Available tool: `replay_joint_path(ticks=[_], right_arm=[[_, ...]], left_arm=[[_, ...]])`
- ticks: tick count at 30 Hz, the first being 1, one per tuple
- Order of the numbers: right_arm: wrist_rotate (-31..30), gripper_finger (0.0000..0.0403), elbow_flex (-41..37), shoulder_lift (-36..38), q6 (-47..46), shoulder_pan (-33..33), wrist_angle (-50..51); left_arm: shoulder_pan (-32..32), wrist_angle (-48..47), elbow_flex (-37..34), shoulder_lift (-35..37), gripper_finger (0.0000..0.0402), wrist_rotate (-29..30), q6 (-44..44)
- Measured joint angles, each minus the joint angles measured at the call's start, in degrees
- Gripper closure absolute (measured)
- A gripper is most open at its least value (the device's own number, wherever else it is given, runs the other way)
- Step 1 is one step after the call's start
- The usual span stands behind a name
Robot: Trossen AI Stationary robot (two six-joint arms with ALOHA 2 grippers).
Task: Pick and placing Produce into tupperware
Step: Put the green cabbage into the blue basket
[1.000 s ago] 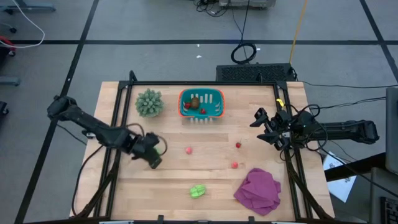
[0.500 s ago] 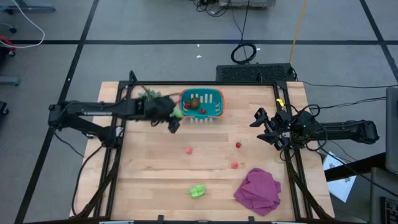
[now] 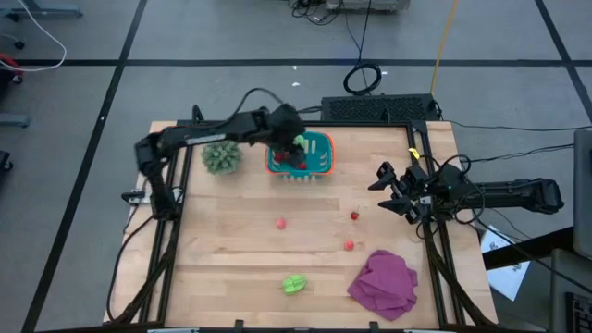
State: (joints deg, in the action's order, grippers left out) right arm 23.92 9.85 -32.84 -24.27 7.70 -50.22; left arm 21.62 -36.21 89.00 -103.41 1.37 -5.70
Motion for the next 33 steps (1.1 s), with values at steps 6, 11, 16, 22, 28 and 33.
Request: replay_joint_path(ticks=[6, 11, 16, 22, 28, 33], right_arm=[[-0.02, 0.0161, 0.0, 0.02, 0.07, 0.0, 0.61], [-0.01, 0.0161, 0.0, 0.03, 0.27, 0.07, 1.38], [0.0, 0.0161, 0.0, 0.04, 1.37, 0.09, 2.53], [0.0, 0.0161, 0.0, 0.04, 1.44, 0.09, 3.15], [0.0, 0.0161, 0.0, 0.02, 1.44, 0.07, 3.46], [-0.01, 0.0161, 0.0, 0.04, 1.42, 0.07, 3.57]], left_arm=[[2.74, -10.26, 11.83, -10.51, 0.0172, -0.57, 1.56], [5.46, -11.77, 15.89, -15.6, 0.0172, -6.03, 2.01], [7.52, -12.45, 16.4, -17.29, 0.0172, -9.33, 1.91], [8.07, -14.68, 16.45, -17.41, 0.0172, -10.55, 0.71], [6.51, -16.23, 16.49, -18.08, 0.0172, -12.02, 1.08], [6.4, -16.82, 16.44, -19.31, 0.0172, -12.47, -0.35]])
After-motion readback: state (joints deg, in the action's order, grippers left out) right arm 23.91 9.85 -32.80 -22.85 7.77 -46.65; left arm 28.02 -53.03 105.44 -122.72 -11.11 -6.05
